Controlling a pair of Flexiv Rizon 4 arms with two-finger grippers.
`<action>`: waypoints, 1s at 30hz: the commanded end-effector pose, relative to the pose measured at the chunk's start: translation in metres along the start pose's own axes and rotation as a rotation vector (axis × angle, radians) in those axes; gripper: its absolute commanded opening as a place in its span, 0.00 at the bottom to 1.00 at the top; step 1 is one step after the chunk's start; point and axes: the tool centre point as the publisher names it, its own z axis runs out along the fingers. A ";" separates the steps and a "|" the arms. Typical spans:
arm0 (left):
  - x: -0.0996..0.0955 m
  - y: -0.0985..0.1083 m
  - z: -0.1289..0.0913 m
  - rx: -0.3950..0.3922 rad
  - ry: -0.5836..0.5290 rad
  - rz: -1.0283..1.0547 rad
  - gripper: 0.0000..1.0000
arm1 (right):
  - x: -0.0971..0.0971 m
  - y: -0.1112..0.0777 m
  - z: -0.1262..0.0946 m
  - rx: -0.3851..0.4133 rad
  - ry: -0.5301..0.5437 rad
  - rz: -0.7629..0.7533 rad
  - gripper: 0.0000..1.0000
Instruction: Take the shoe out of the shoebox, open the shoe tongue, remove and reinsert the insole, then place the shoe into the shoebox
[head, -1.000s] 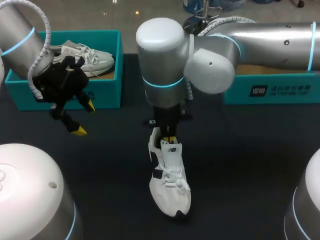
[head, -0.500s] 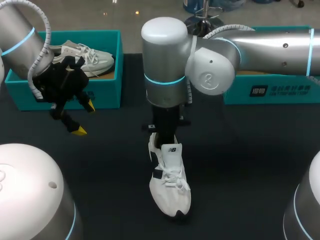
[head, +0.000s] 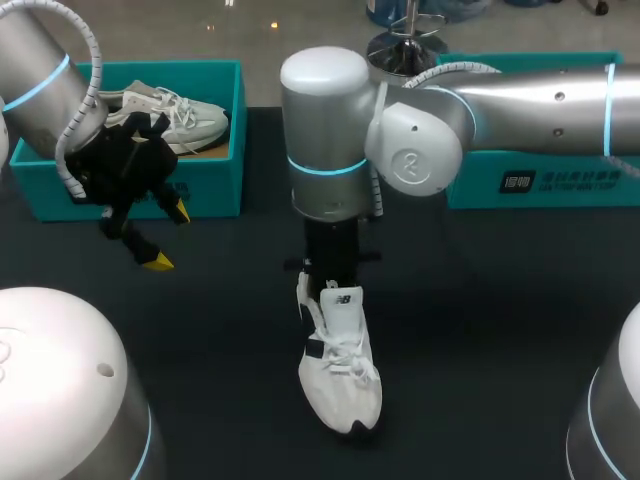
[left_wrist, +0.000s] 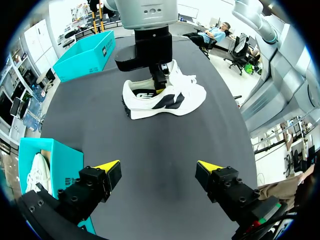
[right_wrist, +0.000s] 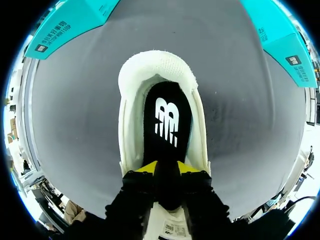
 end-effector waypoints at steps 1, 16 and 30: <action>0.000 0.000 0.000 -0.002 0.000 0.000 1.00 | 0.001 0.001 0.003 0.011 0.005 0.000 0.49; 0.000 0.000 0.000 -0.002 0.000 0.000 1.00 | -0.001 0.001 0.010 0.025 0.032 -0.013 1.00; 0.000 0.000 0.000 -0.002 0.000 0.000 1.00 | -0.006 0.005 -0.019 -0.077 0.011 -0.010 1.00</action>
